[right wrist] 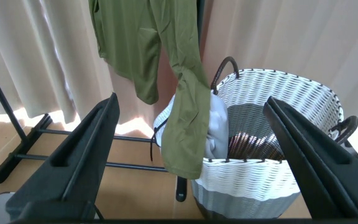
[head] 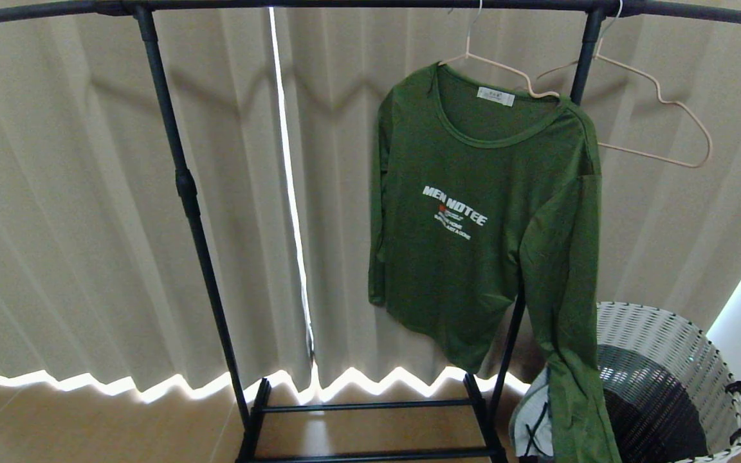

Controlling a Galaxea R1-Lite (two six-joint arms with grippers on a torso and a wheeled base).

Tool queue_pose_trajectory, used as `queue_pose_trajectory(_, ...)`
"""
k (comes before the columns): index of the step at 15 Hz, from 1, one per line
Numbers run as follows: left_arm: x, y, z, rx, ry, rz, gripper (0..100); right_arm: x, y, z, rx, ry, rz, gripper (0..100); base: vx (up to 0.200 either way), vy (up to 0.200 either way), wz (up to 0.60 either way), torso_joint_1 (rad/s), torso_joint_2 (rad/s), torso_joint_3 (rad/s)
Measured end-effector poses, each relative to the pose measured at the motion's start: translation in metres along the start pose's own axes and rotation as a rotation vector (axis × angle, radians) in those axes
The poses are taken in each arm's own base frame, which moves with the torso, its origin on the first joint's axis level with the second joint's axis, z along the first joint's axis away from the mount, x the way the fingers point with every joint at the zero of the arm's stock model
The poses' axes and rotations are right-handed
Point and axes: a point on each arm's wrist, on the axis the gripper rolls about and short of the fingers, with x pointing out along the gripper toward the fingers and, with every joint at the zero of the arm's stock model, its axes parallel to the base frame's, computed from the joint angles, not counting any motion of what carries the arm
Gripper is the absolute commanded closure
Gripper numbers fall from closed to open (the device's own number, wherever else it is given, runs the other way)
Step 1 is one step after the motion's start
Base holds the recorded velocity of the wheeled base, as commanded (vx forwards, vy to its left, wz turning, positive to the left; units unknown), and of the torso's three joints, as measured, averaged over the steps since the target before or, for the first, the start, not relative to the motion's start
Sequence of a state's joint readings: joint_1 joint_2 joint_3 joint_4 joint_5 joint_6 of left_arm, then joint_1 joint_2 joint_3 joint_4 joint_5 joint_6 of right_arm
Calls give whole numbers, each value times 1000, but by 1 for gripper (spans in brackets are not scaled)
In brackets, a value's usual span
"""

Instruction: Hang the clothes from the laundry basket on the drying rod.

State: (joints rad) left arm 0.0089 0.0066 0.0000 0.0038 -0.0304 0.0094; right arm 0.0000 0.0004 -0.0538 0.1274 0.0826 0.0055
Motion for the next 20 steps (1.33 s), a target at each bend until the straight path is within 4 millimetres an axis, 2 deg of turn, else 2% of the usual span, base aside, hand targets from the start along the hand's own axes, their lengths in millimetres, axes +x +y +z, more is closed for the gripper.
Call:
queue_pose_trajectory(5,0,0,0,1,0,-1,0,0,0,0,0,0,0,0,0,0,0,0,0,0)
queue_pose_trajectory(13,0,0,0,1,1,-2,0,0,0,0,-1,0,-1,0,0,-200,0,3,5,4)
queue_pose_trajectory(20,0,0,0,2,0,0,0,0,0,0,-1,1,-1,0,0,0,0,0,0,0)
